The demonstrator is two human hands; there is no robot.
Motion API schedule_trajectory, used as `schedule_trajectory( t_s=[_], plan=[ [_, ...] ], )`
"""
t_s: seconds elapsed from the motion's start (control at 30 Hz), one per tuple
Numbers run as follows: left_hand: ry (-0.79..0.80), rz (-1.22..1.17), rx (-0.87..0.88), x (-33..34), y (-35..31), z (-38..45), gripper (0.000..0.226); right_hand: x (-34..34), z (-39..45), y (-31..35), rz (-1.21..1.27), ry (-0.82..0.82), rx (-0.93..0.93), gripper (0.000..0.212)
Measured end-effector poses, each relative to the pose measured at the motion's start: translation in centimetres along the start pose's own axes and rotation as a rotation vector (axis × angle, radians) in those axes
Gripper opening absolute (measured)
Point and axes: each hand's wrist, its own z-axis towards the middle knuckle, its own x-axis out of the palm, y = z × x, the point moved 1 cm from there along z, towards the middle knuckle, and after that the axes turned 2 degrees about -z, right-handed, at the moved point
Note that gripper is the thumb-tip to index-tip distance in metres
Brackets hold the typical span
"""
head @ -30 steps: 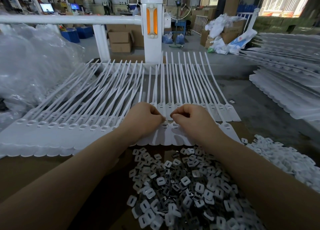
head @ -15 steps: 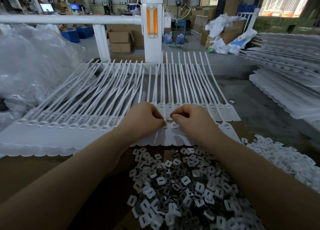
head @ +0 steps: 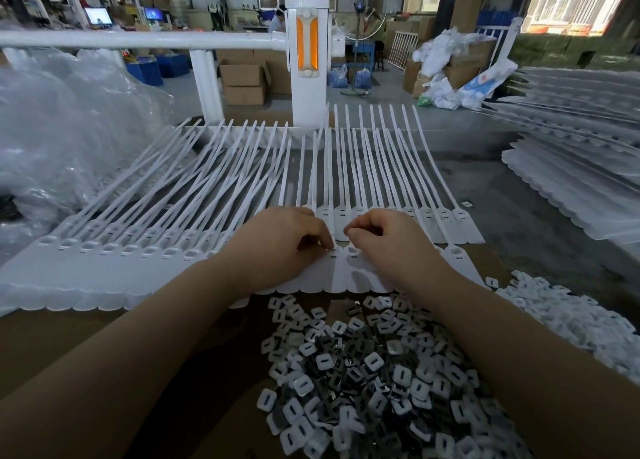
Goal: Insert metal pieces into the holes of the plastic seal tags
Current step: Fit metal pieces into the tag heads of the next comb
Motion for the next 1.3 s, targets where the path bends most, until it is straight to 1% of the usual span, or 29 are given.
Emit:
schedule_trajectory(
  t_s=[0.23, 0.4, 0.5, 0.57, 0.7, 0.77, 0.8, 0.87, 0.93, 1.03, 1.2, 1.3],
  plan=[
    [0.073, 0.159, 0.102, -0.2, -0.4, 0.1, 0.022, 0.0, -0.1, 0.1, -0.002, -0.005, -0.013, 0.011],
    [0.141, 0.354, 0.249, -0.3, -1.3, 0.2, 0.027, 0.2, 0.0, 0.2, -0.016, -0.007, -0.015, 0.011],
    [0.138, 0.366, 0.265, -0.2, -1.3, 0.3, 0.026, 0.2, 0.0, 0.3, -0.025, -0.004, -0.013, 0.012],
    [0.138, 0.322, 0.212, -0.2, -1.1, 0.4, 0.026, 0.2, 0.0, 0.2, -0.027, -0.005, -0.013, 0.015],
    [0.092, 0.052, -0.003, -0.5, -0.2, 0.3, 0.019, 0.2, -0.1, 0.2, -0.008, -0.006, -0.003, 0.014],
    [0.040, -0.141, -0.023, -0.7, -0.3, 0.1, 0.015, 0.1, -0.1, 0.2, -0.002, -0.002, -0.005, 0.013],
    [0.047, -0.252, -0.017, -0.8, -0.7, -0.1, 0.014, 0.1, -0.1, 0.2, 0.000, -0.001, -0.008, 0.013],
    [0.160, -0.390, 0.002, -0.8, -1.6, -0.5, 0.011, 0.0, -0.1, 0.2, 0.009, 0.003, -0.004, 0.014],
    [0.285, -0.384, 0.020, -0.4, -2.4, -0.7, 0.008, 0.1, -0.1, 0.1, 0.016, 0.001, 0.008, 0.014],
    [0.367, -0.330, 0.026, -0.2, -3.0, -0.7, 0.009, 0.1, -0.1, 0.1, 0.022, -0.005, 0.018, 0.013],
    [0.369, -0.283, 0.048, -0.3, -3.0, -0.7, 0.007, 0.1, -0.1, 0.2, 0.035, -0.004, 0.025, 0.012],
    [0.316, -0.339, -0.019, -0.2, -2.5, -0.9, 0.004, 0.1, -0.1, 0.2, 0.054, -0.028, 0.037, 0.013]
  ],
)
